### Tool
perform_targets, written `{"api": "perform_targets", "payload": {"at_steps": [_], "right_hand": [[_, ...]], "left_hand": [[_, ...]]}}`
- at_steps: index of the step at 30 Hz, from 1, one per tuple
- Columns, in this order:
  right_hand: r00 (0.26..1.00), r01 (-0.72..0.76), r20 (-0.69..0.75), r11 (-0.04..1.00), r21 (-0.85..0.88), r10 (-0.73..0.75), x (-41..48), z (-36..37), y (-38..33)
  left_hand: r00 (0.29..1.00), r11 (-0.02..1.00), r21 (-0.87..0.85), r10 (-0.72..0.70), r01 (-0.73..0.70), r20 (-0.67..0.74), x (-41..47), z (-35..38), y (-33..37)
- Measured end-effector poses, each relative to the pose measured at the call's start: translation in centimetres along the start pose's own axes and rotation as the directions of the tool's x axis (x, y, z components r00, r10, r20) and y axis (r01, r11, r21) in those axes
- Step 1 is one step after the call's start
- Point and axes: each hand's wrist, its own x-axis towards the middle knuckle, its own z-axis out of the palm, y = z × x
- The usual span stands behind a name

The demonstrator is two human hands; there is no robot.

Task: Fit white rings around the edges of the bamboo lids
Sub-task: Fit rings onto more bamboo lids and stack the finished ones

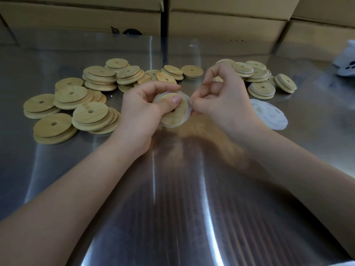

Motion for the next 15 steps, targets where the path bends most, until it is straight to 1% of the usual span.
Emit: {"api": "perform_targets", "payload": {"at_steps": [4, 8, 15], "right_hand": [[0.993, -0.073, 0.101, 0.992, 0.104, 0.062, 0.29, -0.5, -0.08], [0.986, -0.069, 0.16, 0.995, 0.077, 0.056, 0.26, -0.93, -0.07], [0.992, -0.045, 0.121, 0.992, 0.115, 0.031, 0.02, -0.66, 0.25]], "left_hand": [[1.0, 1.0, -0.024, -0.015, 0.015, 0.012, -0.01, -0.09, -0.03], [0.998, 0.998, -0.047, -0.033, 0.035, 0.052, -0.11, -0.1, -0.23], [0.987, 0.994, -0.079, -0.059, 0.071, 0.15, 0.02, -0.4, -0.56]]}}
